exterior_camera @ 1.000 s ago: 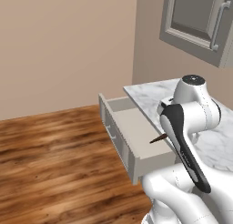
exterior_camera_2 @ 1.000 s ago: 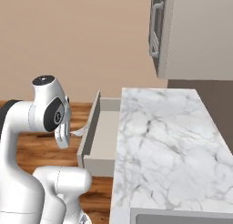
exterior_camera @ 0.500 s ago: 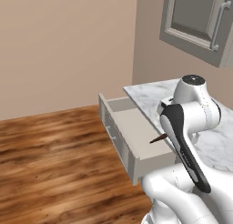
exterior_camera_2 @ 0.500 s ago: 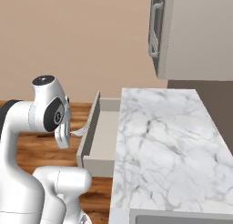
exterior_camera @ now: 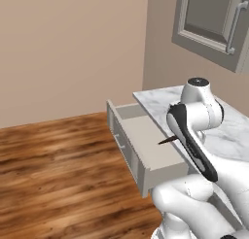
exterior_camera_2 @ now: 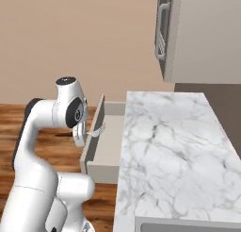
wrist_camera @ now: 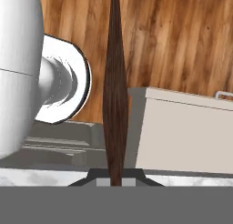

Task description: Organize the utensils by type. Pick up the wooden spoons from the counter and place them in the open cabinet. Then pick up the metallic utensils from the counter and place them in the open drawer.

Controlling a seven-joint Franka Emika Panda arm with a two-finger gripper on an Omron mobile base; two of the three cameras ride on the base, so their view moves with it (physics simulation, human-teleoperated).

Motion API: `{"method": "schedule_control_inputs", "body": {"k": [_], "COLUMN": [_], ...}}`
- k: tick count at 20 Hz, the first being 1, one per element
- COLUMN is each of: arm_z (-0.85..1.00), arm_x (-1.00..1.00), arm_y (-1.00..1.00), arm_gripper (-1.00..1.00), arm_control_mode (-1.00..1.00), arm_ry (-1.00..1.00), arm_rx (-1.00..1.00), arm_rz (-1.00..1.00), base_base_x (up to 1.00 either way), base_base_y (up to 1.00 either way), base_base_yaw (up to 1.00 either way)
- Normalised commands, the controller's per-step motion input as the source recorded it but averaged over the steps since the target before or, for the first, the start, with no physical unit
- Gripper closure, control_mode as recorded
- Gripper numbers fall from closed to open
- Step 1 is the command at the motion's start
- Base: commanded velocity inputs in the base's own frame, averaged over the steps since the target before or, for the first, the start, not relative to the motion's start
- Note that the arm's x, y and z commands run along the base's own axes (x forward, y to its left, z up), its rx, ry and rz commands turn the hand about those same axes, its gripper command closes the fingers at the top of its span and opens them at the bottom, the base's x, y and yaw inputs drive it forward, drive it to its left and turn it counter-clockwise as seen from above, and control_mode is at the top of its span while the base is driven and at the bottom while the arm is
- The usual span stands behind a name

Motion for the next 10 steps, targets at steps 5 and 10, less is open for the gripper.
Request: {"method": "schedule_control_inputs", "body": {"k": [5, 10], "arm_z": [-0.48, -0.48], "arm_x": [0.67, 0.36], "arm_y": [0.0, 0.0], "arm_gripper": [1.0, 1.0], "arm_control_mode": [-1.0, -1.0], "arm_ry": [0.06, 0.0], "arm_rx": [0.0, 0.0], "arm_rz": [-0.19, -0.21], "base_base_x": [0.0, 0.0], "base_base_y": [0.0, 0.0], "base_base_yaw": [0.0, 0.0]}}
